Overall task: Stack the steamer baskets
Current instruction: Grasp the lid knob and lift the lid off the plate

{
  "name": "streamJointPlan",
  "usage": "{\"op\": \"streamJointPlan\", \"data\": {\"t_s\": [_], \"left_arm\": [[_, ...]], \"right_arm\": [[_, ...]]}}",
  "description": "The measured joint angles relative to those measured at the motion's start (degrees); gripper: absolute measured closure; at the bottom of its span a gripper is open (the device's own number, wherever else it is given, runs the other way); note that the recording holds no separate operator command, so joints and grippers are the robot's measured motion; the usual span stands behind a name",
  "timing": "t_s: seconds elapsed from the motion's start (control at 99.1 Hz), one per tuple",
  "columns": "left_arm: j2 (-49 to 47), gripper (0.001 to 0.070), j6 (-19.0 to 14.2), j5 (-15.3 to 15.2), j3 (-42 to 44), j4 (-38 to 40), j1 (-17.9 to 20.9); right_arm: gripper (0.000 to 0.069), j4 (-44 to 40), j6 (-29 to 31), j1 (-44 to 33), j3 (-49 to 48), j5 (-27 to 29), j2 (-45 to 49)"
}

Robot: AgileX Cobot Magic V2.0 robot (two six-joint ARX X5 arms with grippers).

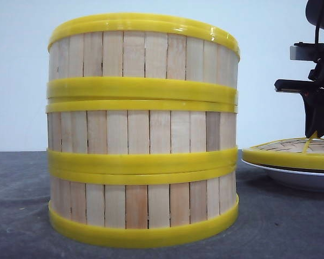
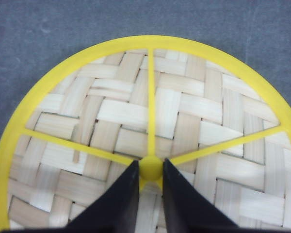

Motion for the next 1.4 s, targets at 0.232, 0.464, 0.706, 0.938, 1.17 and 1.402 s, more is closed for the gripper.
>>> {"op": "streamJointPlan", "data": {"t_s": [0.232,0.464,0.706,0.938,1.17,1.402], "left_arm": [[0.00,0.0441,0.00,0.00,0.00,0.00,0.00],[0.00,0.0441,0.00,0.00,0.00,0.02,0.00],[0.00,0.0441,0.00,0.00,0.00,0.02,0.00],[0.00,0.0441,0.00,0.00,0.00,0.02,0.00],[0.00,0.0441,0.00,0.00,0.00,0.02,0.00],[0.00,0.0441,0.00,0.00,0.00,0.00,0.00]], "right_arm": [[0.0637,-3.85,-0.57,0.04,3.30,-0.33,-0.20],[0.0637,-11.96,-3.10,0.09,14.62,-0.79,-6.12],[0.0637,-24.30,-5.49,2.73,30.25,-5.33,-8.07],[0.0637,-28.57,-5.99,10.86,40.63,-11.26,-8.04],[0.0638,-29.51,-6.01,23.41,41.38,-11.52,-7.30],[0.0639,-29.57,-6.21,33.20,41.38,-9.51,-3.13]]}}
